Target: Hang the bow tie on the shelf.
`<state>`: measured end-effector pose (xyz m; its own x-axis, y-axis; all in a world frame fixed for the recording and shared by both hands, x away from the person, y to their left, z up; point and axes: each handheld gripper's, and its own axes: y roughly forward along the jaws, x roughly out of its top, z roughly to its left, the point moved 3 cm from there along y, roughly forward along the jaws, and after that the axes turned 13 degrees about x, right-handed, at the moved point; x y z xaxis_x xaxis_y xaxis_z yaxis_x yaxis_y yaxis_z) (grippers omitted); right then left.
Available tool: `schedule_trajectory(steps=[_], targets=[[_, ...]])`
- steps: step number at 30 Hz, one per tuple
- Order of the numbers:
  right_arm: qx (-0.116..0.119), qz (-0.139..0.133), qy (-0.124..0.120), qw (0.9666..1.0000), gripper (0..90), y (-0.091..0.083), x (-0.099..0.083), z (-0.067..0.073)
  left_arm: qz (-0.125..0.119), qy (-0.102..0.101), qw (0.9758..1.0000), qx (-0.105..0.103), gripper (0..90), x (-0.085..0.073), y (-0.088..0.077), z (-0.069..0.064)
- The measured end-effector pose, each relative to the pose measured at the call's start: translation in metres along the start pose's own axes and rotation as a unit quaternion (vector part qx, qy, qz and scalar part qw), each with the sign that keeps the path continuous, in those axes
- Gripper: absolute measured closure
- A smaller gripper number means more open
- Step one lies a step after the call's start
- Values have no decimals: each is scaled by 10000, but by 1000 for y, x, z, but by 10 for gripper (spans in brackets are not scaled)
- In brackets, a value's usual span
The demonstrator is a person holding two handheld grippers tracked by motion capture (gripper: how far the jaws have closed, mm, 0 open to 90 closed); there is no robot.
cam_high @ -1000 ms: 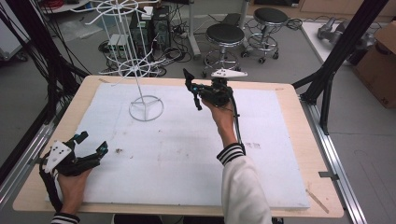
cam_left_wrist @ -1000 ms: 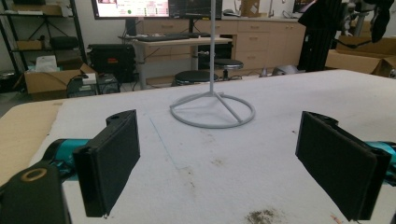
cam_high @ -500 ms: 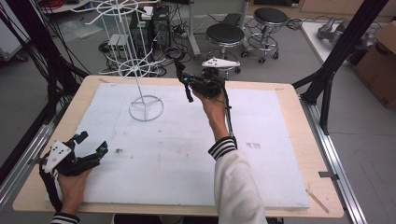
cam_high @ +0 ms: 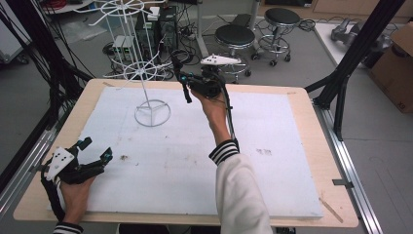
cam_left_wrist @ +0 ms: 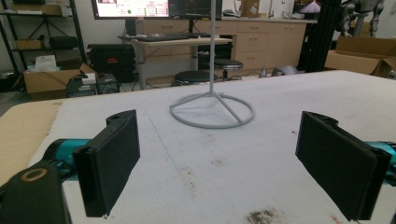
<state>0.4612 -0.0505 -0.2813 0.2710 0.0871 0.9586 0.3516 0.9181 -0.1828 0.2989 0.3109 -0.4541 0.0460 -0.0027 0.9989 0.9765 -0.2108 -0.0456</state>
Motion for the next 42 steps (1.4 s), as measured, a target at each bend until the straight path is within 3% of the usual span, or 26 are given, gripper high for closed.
schedule_trajectory(steps=[22,42], targets=[[79,64,-280,9996,880,25,9,12,-6,-23,10000,-8,141,0,0,0],[68,259,-165,9995,879,54,-3,12,2,-18,10000,-14,141,0,0,1]])
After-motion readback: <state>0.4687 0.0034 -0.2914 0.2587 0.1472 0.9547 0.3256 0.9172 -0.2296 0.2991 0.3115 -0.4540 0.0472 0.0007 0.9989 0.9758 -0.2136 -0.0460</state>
